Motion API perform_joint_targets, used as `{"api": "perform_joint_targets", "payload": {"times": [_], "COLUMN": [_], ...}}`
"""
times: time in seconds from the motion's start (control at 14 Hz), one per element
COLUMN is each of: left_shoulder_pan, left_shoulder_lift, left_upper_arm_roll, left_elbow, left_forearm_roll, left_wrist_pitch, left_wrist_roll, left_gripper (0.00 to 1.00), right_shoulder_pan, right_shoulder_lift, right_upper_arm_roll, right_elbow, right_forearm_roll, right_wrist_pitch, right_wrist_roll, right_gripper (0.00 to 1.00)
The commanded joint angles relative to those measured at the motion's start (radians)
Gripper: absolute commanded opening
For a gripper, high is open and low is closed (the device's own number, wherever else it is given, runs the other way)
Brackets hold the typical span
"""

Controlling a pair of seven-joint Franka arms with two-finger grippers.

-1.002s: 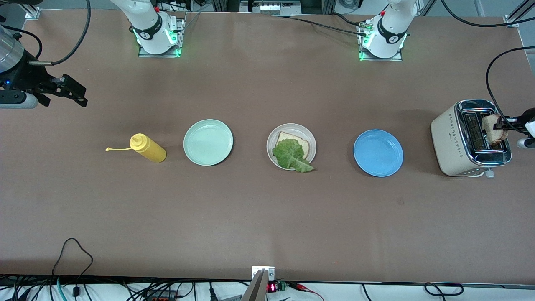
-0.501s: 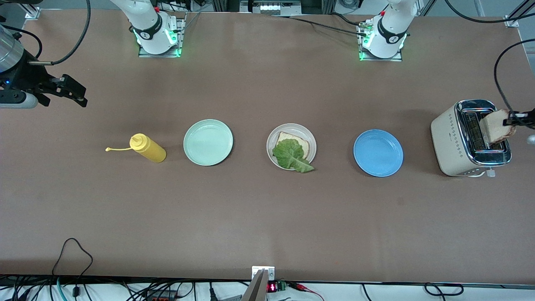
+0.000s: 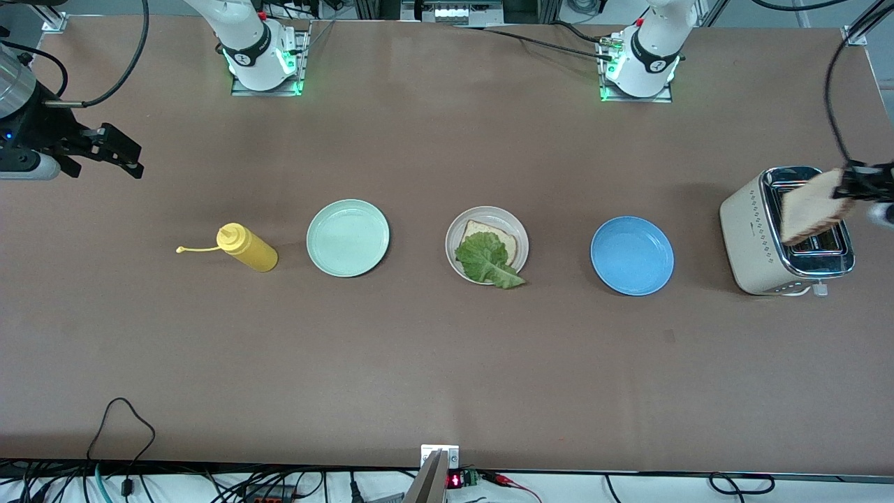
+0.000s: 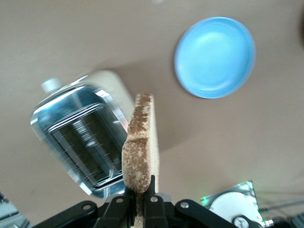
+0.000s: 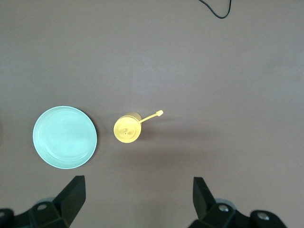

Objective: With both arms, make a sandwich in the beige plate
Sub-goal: 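Carry the bread slice over the lettuce on the beige plate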

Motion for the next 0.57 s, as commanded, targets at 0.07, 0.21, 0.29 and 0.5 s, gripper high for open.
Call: {"api": "perform_joint_targets", "payload": {"times": [0.07,0.21,0.29,0.5], "left_shoulder_pan": [-0.027,-0.093,-0.112,-0.138], "left_shoulder_lift": [0.06,0.114,0.146,0.266], "left_upper_arm_roll": [-0.14,-0.143,-0.145,-0.143], "left_elbow": [0.022,0.02,0.019,-0.006], "left_forearm_roll": [-0.077,-0.207,-0.279,-0.575], "left_wrist_pitch": [-0.052,-0.047,-0.04,0.09], "left_wrist_roll": [0.009,-0.052,-0.12,-0.179], "left_gripper": [0.02,0.01,0.01,0.01], "right_shoulder_pan": [-0.002,-0.001,-0.001,0.002], "right_shoulder_lift": [-0.018,-0.015,-0.015,-0.017], "right_upper_arm_roll": [0.002,0.004,0.004,0.005], "right_elbow": [0.002,0.0,0.0,0.0], "right_forearm_roll": [0.001,0.001,0.001,0.001], "right_wrist_pitch": [-0.005,-0.002,-0.002,-0.001], "right_wrist_roll": [-0.013,-0.01,-0.006,-0.003], "right_gripper": [1.0,1.0,1.0,1.0]}}
